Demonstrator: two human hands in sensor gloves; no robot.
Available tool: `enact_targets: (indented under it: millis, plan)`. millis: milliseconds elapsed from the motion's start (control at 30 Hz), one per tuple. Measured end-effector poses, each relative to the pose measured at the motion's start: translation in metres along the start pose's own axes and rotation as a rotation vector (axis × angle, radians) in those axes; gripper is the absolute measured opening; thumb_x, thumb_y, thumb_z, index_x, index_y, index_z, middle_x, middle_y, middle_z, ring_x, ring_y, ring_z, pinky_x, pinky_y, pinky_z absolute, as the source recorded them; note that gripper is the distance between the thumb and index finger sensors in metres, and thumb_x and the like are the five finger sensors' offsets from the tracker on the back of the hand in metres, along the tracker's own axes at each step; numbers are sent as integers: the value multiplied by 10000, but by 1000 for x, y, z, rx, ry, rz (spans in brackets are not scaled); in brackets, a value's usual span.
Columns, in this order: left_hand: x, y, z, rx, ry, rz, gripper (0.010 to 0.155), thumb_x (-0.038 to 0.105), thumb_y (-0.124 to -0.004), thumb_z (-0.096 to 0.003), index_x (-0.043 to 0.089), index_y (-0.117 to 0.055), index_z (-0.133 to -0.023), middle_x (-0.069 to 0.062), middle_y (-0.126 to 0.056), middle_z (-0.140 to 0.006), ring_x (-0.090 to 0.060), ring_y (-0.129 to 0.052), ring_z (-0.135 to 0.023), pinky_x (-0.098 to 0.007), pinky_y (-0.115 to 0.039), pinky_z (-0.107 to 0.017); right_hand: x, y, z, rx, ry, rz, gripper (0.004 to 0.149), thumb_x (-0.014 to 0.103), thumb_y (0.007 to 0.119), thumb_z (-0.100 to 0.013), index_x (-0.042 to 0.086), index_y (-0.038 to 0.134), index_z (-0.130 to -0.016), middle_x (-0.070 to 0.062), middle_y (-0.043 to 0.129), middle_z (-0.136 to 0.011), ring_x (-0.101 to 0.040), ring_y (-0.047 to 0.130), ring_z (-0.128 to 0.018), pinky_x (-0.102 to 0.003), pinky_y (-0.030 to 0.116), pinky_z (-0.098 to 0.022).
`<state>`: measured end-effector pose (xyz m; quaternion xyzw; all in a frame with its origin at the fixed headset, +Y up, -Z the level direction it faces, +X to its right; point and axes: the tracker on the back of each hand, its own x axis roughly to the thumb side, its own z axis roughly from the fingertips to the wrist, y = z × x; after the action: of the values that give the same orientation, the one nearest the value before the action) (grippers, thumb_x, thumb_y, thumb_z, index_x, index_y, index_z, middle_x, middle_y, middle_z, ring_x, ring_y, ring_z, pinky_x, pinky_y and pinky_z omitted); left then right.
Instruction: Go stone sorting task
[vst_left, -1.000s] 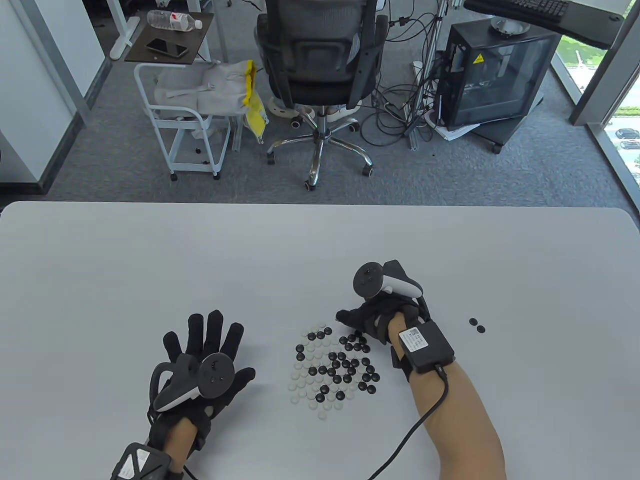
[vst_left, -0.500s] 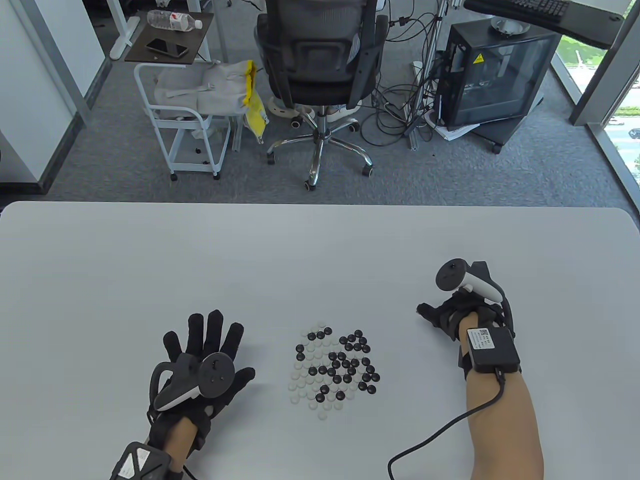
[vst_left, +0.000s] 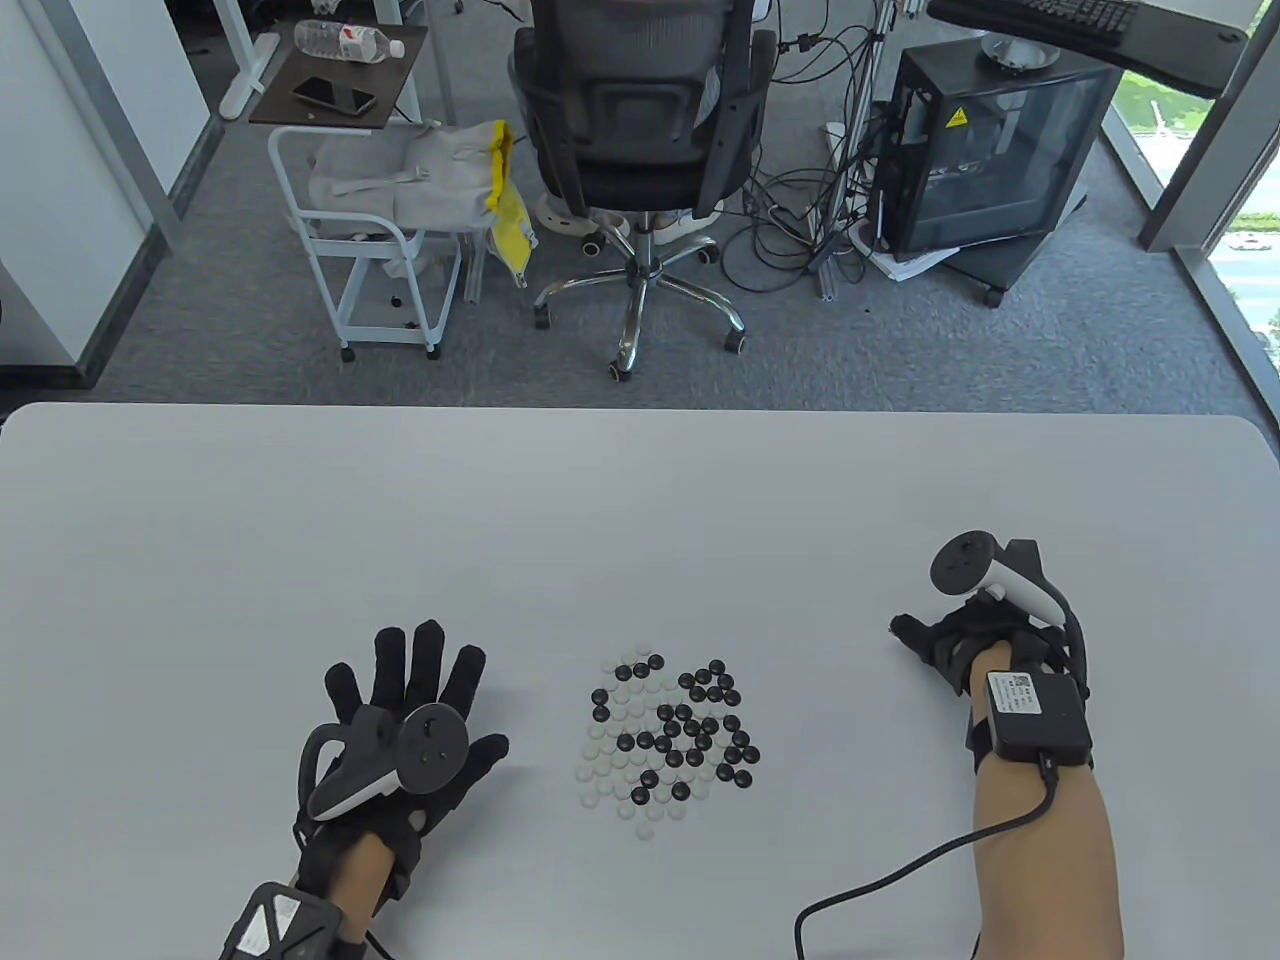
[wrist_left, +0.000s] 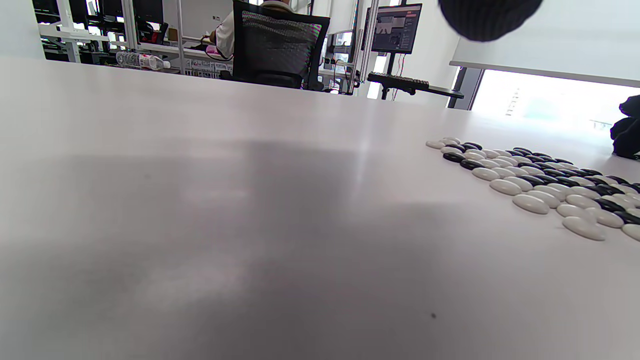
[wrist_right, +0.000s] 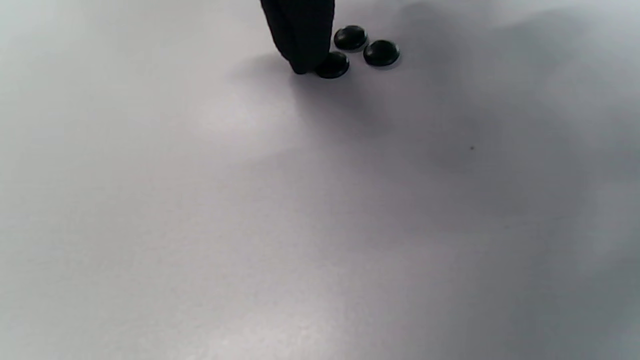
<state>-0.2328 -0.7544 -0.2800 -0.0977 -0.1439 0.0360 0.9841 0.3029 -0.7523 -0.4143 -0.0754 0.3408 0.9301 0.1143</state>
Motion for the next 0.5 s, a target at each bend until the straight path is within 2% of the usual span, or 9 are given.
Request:
enact_targets:
  millis: [133, 233, 367, 500]
  plan:
    - [0, 0, -1, -1, -3, -3, 863, 631, -533, -580, 187, -131, -1202, -231, 108, -1183, -561, 127, -1009, -846, 12, -529, 8, -4, 3, -13, -11, 30, 679, 508, 519, -637, 56, 727, -1099, -398, 188, -1172, -669, 20, -970, -930, 151, -581]
    - [0, 0, -1, -4, -3, -2, 863, 631, -534, -579, 187, -133, -1201, -230, 108, -1183, -561, 128, -1009, -845, 12, -529, 30, -4, 9, -16, -80, 77, 672, 505, 520, -640, 58, 720, -1100, -407, 178, -1167, -676, 17, -961, -930, 156, -576]
    - [0, 0, -1, -8, 3, 0, 861, 629, -534, -580, 188, -133, -1201, -229, 108, -1183, -561, 129, -1009, -845, 16, -527, 77, 1, 20, -11, -269, 135, 667, 509, 519, -638, 69, 718, -1099, -404, 173, -1169, -673, 17, -962, -929, 160, -577]
    - [1, 0, -1, -6, 4, -2, 861, 629, -534, -580, 187, -133, -1201, -231, 107, -1183, -563, 126, -1009, -845, 10, -529, 126, 19, 28, 38, -450, 199, 670, 514, 509, -635, 82, 692, -1112, -400, 158, -1169, -672, 11, -959, -929, 163, -578]
